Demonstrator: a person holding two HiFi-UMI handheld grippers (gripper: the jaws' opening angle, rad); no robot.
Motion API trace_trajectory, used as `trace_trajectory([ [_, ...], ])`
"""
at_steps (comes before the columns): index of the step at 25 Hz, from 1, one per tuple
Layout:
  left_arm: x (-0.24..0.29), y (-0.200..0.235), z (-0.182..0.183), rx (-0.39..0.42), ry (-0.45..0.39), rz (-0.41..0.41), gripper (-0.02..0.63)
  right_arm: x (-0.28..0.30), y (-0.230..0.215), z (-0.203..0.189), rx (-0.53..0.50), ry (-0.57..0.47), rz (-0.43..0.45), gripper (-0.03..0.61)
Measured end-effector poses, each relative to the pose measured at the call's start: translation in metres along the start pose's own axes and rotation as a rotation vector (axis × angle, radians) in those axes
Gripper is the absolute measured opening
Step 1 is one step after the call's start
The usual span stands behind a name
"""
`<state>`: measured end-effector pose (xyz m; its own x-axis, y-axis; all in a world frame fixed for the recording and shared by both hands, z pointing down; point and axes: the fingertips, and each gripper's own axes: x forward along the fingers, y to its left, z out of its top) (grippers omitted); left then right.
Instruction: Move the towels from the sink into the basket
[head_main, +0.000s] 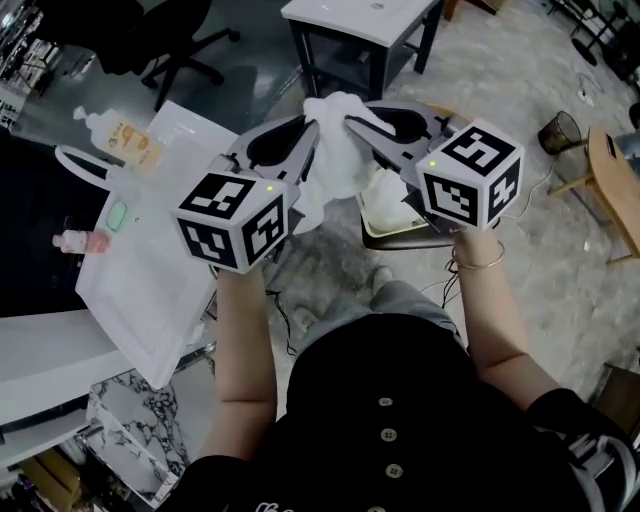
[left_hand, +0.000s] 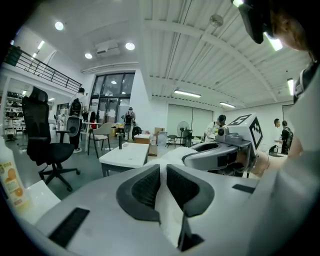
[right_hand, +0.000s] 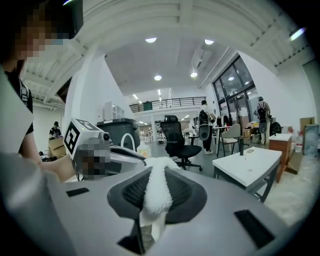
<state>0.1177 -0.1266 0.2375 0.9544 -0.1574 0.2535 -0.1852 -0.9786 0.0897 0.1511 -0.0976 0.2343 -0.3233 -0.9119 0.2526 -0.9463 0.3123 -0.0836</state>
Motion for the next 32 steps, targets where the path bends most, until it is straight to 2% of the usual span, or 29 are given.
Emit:
trace_trajectory([
  [10,0.075,-0.061,0.038,0.014,-0.062,-0.105,0.046,-0.079,-0.07,0.012,-0.016,-0.057,-0.123,0.057],
  [19,0.112,-0.095,0.061,0.014,-0.098,-0.154,0.046,-0.122,-0.1,0.028,-0.039,-0.11,-0.167,0.057],
  [28,0.147,-0.109,0.056,-0.006,-0.073,-0.188,0.046,-0.146,-0.135,0.01,0.002,-0.091,-0.233,0.057],
  [32,0.165,-0.111,0.04,-0.016,-0.037,-0.198,0.046,-0.15,-0.153,-0.01,0.032,-0.062,-0.243,0.057],
])
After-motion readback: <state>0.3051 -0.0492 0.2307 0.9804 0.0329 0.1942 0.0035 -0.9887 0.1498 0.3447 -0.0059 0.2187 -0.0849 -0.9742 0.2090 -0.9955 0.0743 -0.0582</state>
